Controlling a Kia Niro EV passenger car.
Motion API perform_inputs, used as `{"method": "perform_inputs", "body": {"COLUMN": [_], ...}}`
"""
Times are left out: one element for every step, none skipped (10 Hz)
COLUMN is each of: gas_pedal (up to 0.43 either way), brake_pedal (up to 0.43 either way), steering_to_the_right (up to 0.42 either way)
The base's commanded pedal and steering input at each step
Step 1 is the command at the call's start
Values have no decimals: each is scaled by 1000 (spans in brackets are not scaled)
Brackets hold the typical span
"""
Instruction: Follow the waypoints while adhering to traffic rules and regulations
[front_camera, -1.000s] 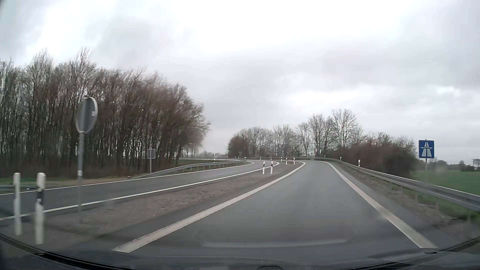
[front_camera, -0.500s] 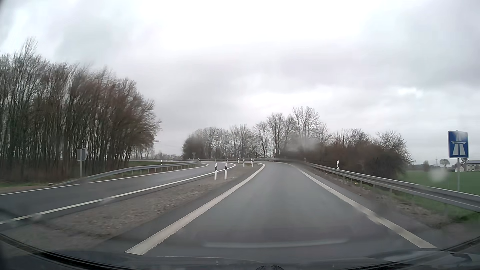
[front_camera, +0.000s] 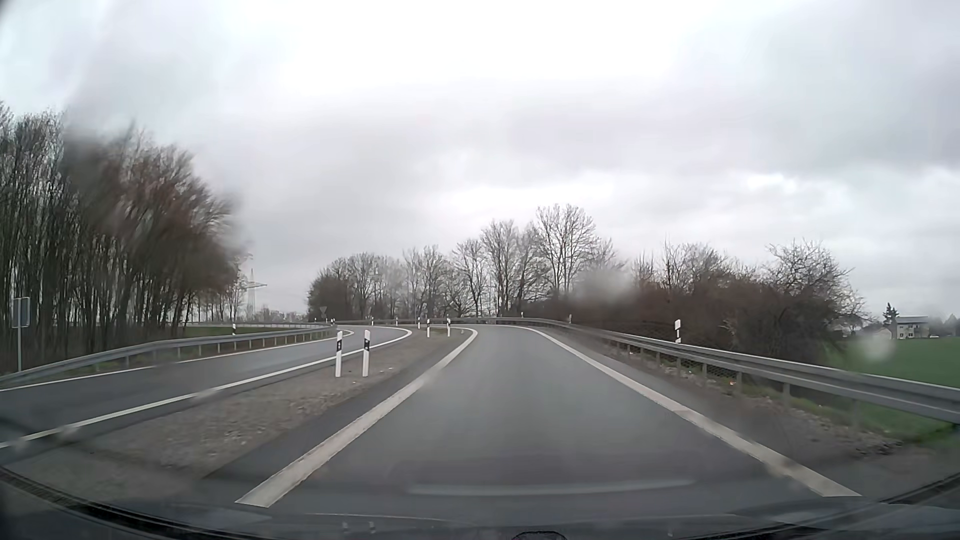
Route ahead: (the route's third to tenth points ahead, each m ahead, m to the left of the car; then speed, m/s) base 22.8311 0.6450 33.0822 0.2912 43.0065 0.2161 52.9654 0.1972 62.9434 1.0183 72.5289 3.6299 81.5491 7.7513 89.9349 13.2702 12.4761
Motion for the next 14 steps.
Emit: {"method": "perform_inputs", "body": {"gas_pedal": [378,378,378,378,378,378,378,370,370,370,370,370,370,370], "brake_pedal": [0,0,0,0,0,0,0,0,0,0,0,0,0,0], "steering_to_the_right": [29,25,18,11,7,5,4,3,3,0,-2,-2,-5,-7]}}
